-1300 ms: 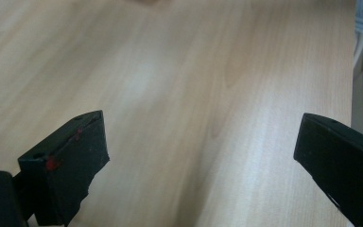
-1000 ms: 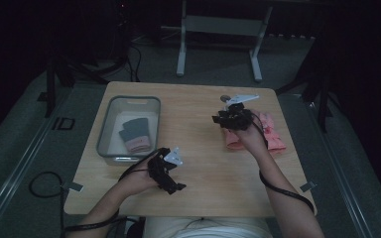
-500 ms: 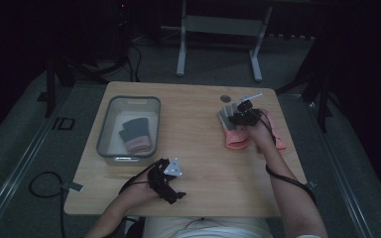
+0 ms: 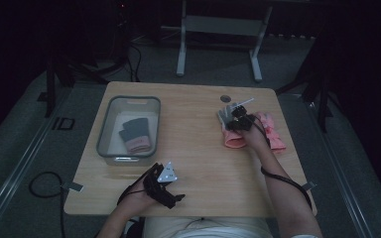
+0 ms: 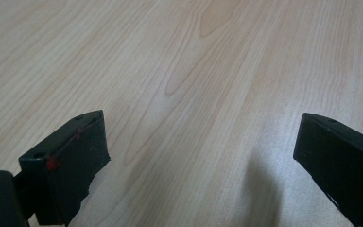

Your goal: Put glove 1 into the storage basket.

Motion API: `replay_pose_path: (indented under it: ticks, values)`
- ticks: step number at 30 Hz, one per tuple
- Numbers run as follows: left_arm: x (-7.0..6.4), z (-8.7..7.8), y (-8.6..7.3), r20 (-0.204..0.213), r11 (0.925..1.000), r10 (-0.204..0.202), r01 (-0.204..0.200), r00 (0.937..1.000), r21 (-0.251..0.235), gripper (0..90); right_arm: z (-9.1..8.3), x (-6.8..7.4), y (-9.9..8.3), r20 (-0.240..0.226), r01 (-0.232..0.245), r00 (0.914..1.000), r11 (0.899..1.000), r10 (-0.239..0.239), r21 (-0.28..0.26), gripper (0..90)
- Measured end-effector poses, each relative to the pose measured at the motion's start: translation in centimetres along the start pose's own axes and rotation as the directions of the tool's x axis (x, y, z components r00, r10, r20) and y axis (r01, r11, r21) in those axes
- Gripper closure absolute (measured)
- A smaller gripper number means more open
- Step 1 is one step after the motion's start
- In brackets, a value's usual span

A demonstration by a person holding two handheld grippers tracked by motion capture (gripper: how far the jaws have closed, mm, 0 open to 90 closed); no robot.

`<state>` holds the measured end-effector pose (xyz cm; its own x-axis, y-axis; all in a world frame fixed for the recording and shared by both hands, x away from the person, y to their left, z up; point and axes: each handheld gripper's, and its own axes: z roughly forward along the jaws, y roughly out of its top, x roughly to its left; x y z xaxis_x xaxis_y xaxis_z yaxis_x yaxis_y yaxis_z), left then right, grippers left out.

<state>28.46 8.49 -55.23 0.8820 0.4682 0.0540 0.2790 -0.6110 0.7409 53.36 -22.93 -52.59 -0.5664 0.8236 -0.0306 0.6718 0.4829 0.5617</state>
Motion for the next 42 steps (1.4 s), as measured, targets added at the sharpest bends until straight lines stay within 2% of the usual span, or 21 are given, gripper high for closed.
replay_pose_path:
  ticks: [2, 3, 6, 7, 8, 9, 10, 12, 13, 14, 15, 17, 19, 23, 27, 29, 30, 31, 33, 38, 42]
  values:
    - [-0.2, -0.1, -0.1, -0.006, 1.0000, 0.006, -0.006, 1.0000, -0.007, 3.5, -0.1, 0.0, 0.0, 0.002, -0.010, 0.9999, 1.000, 0.010, -0.007, 84.8]
    - [-0.3, -0.2, -0.2, -0.007, 0.9999, 0.004, -0.004, 1.0000, -0.010, 3.5, -0.7, 0.1, 0.0, 0.011, -0.054, 0.9985, 0.998, 0.054, -0.033, 88.2]
    - [-0.3, -0.3, -0.3, -0.008, 0.9998, -0.001, 0.001, 1.0000, -0.017, 3.6, -2.3, 0.7, 0.1, 0.022, -0.095, 0.9951, 0.992, 0.097, -0.083, 88.9]
    - [-0.3, -0.3, -0.3, -0.008, 0.9998, -0.001, 0.001, 1.0000, -0.017, 3.8, -2.3, 0.7, 0.1, 0.022, -0.095, 0.9951, 0.992, 0.097, -0.083, 88.9]
    - [-0.3, -0.3, -0.3, -0.008, 0.9998, -0.001, 0.001, 1.0000, -0.017, 3.8, -2.9, 1.0, 0.2, 0.017, -0.109, 0.9937, 0.988, 0.111, -0.106, 88.9]
    - [-0.1, -0.5, -0.3, -0.019, 0.9997, -0.001, 0.000, 0.9998, -0.023, 3.8, -4.8, 1.9, 0.4, -0.015, -0.122, 0.9926, 0.979, 0.121, -0.162, 89.0]
    - [-0.1, -0.5, -0.3, -0.022, 0.9996, -0.005, 0.004, 0.9997, -0.028, 3.8, -5.7, 2.4, 0.5, -0.040, -0.121, 0.9925, 0.974, 0.116, -0.190, 89.0]
    - [-0.1, -0.6, -0.4, -0.034, 0.9993, -0.007, 0.006, 0.9994, -0.036, 3.8, -7.5, 3.5, 0.6, -0.062, -0.123, 0.9919, 0.963, 0.111, -0.239, 89.1]
    - [-0.1, -0.6, -0.4, -0.034, 0.9993, -0.007, 0.006, 0.9994, -0.036, 3.8, -7.5, 3.5, 0.6, -0.062, -0.123, 0.9919, 0.963, 0.111, -0.239, 89.1]
    - [-0.1, -0.6, -0.4, -0.034, 0.9993, -0.007, 0.006, 0.9994, -0.036, 3.8, -8.5, 4.1, 0.7, -0.073, -0.119, 0.9919, 0.958, 0.103, -0.260, 89.1]
    - [-0.3, -0.6, -0.4, -0.037, 0.9994, 0.005, -0.006, 0.9993, -0.034, 3.8, -10.5, 5.5, 0.7, -0.073, -0.121, 0.9920, 0.945, 0.103, -0.304, 89.1]
    - [-0.4, -0.6, -0.4, -0.033, 0.9992, 0.008, -0.009, 0.9994, -0.039, 3.8, -11.9, 6.6, 0.6, -0.074, -0.125, 0.9916, 0.939, 0.106, -0.320, 89.2]
    - [-0.4, -0.6, -0.4, -0.039, 0.9991, 0.016, -0.017, 0.9991, -0.040, 3.8, -13.1, 7.6, 0.2, -0.074, -0.150, 0.9884, 0.932, 0.133, -0.329, 89.2]
    - [-0.4, -0.8, -0.3, -0.040, 0.9984, 0.019, -0.021, 0.9990, -0.052, 3.8, -14.2, 9.4, -1.2, -0.107, -0.189, 0.9811, 0.918, 0.161, -0.349, 89.1]
    - [-0.3, -0.8, -0.3, -0.051, 0.9981, 0.033, -0.036, 0.9982, -0.051, 3.8, -13.9, 10.8, -3.1, -0.118, -0.227, 0.9731, 0.916, 0.198, -0.332, 89.2]
    - [-0.4, -0.7, -0.3, -0.053, 0.9978, 0.037, -0.040, 0.9979, -0.054, 3.8, -13.3, 11.6, -3.9, -0.110, -0.235, 0.9713, 0.920, 0.211, -0.313, 89.1]
    - [-0.4, -0.7, -0.3, -0.054, 0.9977, 0.039, -0.042, 0.9978, -0.052, 3.8, -13.0, 11.9, -4.3, -0.113, -0.253, 0.9668, 0.917, 0.229, -0.309, 89.2]
    - [-0.4, -0.7, -0.3, -0.055, 0.9978, 0.042, -0.045, 0.9976, -0.049, 3.7, -12.6, 12.3, -4.7, -0.103, -0.255, 0.9666, 0.918, 0.235, -0.303, 89.1]
    - [-0.4, -0.6, -0.4, -0.052, 0.9981, 0.043, -0.045, 0.9977, -0.042, 3.8, -11.5, 13.0, -5.2, -0.063, -0.247, 0.9690, 0.927, 0.239, -0.283, 89.2]
    - [-0.4, -0.5, -0.4, -0.031, 0.9990, 0.035, -0.035, 0.9989, -0.029, 3.6, -8.0, 13.5, -5.8, -0.055, -0.279, 0.9603, 0.936, 0.273, -0.215, 89.1]
    - [-0.2, -0.5, -0.5, -0.026, 0.9994, 0.027, -0.028, 0.9993, -0.023, 3.6, -5.7, 13.8, -5.5, -0.052, -0.286, 0.9581, 0.942, 0.282, -0.177, 89.0]
